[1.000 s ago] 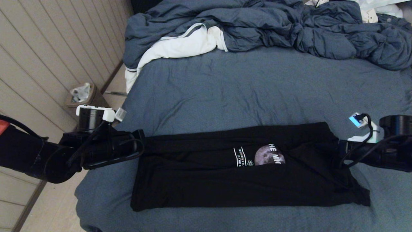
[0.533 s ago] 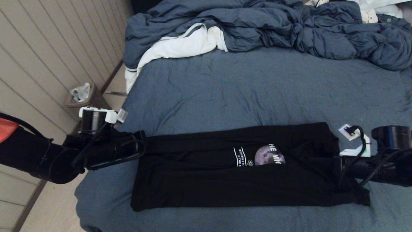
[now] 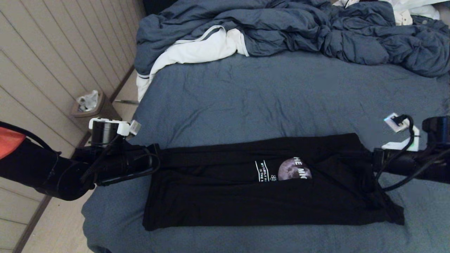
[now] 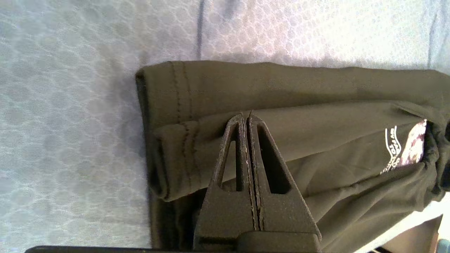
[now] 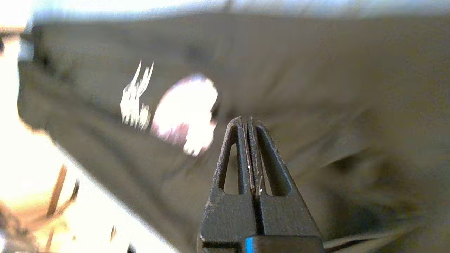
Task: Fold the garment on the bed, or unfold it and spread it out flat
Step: Fold the black T-shirt
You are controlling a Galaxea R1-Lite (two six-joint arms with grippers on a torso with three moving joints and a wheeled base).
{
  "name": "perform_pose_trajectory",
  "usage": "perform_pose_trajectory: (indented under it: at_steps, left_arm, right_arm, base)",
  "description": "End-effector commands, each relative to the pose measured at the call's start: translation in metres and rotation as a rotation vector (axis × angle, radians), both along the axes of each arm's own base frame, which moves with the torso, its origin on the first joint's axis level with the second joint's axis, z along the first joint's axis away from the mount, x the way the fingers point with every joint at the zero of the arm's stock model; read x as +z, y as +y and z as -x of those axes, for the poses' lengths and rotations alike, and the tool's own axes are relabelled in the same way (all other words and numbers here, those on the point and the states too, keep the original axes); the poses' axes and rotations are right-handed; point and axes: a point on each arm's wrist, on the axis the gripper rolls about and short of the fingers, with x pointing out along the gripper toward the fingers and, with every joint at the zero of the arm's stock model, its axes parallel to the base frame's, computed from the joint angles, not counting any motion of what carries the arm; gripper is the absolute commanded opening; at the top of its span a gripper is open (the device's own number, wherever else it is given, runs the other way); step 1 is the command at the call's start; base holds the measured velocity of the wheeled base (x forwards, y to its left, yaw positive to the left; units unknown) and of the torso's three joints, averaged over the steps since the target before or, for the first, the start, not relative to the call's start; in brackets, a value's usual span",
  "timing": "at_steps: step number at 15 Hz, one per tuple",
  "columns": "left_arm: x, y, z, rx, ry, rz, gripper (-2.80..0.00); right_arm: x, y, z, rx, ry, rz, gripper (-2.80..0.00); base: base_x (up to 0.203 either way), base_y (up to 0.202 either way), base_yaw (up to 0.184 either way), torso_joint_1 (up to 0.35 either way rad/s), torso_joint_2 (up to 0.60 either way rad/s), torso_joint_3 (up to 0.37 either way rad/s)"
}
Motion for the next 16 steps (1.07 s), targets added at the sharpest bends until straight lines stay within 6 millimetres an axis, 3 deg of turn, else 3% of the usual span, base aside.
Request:
perform_pose_trajectory:
  at_steps: [1,6,12,16]
  left_arm:
    - [0.000,-0.001,0.000,-0.002,0.000,0.004,-2.80]
    - [-0.001,-0.001,0.000,-0.002,0.001,0.003,-2.80]
    - [-0.003,-0.001,-0.001,-0.003,0.008,0.001,-2.80]
    - [-0.003,-0.001,-0.001,-0.002,0.006,0.000,-2.80]
  right_arm:
    - [0.008,-0.016,-0.010,-0.047,-0.025,-0.003,-2.80]
    - [-0.016,-0.041,-0.034,-0.121,0.026,0.004,-2.80]
    - [-0.036,-0.048,-0.033,-0.110,0.049,0.035,-2.80]
    - [-0.057,-0.039,-0.018,-0.066,0.087,0.066,-2.80]
  base:
    - [0.000,0.000,0.000,0.000,0.00,0.000]
    - [0.000,0.000,0.000,0.000,0.00,0.000]
    - [0.000,0.000,0.000,0.000,0.00,0.000]
    - [0.000,0.000,0.000,0.000,0.00,0.000]
